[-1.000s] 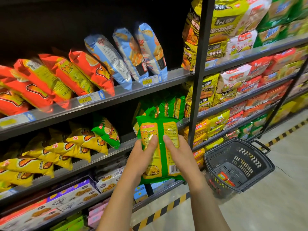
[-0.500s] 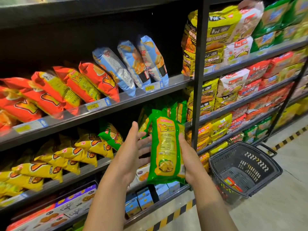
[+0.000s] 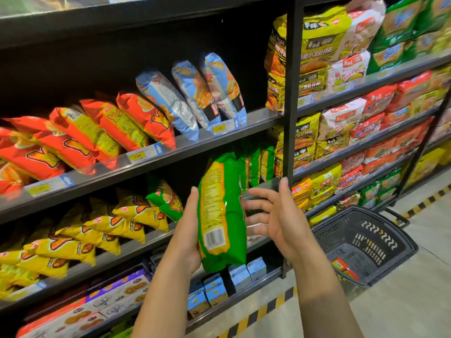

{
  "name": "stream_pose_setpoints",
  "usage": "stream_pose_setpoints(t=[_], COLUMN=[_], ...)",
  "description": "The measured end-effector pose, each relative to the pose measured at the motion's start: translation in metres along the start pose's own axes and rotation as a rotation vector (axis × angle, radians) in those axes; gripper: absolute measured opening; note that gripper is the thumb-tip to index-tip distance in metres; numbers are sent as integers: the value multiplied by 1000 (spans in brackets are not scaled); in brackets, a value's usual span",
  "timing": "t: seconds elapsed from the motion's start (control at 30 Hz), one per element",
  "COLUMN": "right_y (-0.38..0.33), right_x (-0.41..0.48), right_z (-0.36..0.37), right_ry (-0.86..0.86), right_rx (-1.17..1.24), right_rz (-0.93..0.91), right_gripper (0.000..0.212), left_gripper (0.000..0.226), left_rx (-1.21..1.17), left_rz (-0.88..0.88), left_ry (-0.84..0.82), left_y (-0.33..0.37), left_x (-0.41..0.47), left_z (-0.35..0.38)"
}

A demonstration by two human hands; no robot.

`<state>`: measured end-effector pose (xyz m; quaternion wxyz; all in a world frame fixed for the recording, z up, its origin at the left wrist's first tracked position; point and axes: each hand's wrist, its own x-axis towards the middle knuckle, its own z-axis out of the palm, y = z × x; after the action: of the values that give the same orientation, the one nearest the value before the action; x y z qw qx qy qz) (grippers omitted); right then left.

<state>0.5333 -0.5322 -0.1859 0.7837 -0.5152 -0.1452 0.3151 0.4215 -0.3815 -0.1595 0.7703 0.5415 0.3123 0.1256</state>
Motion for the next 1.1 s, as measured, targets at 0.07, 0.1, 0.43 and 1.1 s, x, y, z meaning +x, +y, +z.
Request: stream_pose_setpoints(t=[0.07,0.1,0.43,1.1], right_y=[-3,-4,-6,-6], right_x=[-2,-2,-11,-14], right_z=[0,0,-1,-49], right_ry=[-19,-18,-96,-35], right_rx=[55,51,-425,-426], right_rz=[-8,-15,-90,-192], right_gripper=[86,88,62,61], left_gripper=[63,62,65,68], left_rx=[-86,-108,301,338], left_rz=[1,5,274,383], left_ry=[-28,-32,29,-344], left_y=[-1,-3,-8,-13], left_x=[1,2,4,15], left_z=[1,2,29,-2])
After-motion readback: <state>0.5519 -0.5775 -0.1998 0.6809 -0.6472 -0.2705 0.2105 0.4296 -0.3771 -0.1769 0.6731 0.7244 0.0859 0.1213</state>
